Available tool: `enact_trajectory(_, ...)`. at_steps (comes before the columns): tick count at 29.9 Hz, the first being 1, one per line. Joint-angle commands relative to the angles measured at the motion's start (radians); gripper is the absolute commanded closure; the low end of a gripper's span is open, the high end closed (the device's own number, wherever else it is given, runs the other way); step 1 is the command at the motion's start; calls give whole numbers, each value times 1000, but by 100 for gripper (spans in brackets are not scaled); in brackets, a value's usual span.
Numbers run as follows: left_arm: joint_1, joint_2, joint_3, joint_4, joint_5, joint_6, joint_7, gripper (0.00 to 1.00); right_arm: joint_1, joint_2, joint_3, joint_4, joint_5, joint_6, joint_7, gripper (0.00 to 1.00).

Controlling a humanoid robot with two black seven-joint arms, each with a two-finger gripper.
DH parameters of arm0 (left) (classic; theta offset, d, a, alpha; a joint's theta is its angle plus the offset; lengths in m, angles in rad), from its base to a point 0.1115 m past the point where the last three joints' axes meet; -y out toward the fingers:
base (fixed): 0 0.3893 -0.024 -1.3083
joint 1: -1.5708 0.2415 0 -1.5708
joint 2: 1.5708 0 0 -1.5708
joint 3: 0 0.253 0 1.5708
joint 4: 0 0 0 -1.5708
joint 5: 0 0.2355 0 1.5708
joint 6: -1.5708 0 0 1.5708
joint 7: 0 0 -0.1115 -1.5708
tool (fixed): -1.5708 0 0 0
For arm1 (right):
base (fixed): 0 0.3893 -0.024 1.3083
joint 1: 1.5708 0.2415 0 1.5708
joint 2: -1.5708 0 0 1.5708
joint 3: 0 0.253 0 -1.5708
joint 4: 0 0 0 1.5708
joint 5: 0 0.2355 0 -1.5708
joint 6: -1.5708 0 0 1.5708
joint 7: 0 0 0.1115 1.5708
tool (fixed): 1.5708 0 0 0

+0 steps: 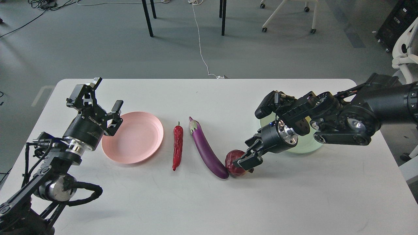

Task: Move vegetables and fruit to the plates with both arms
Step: 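Reach the right gripper down to the red pomegranate-like fruit, then grasp the red fruit and lift it toward the green plate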

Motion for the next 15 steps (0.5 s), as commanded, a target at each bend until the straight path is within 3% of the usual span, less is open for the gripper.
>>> enact_trajectory(1,0,0,0,0,0,0,0,2,-22,30,0,-34,4,-1,0,8)
enact_trajectory(5,0,2,0,0,0,0,-1,2,-40,56,-3,-66,4,-1,0,11)
enact_trajectory(8,0,2,0,0,0,0,-1,2,-46,61,-6,-72,4,3,0,24)
enact_trajectory(12,0,2,0,0,0,0,0,2,-46,66,-17,-72,4,3,0,51)
enact_trajectory(15,0,2,0,0,0,0,0,2,-46,64,-17,-72,4,3,0,54)
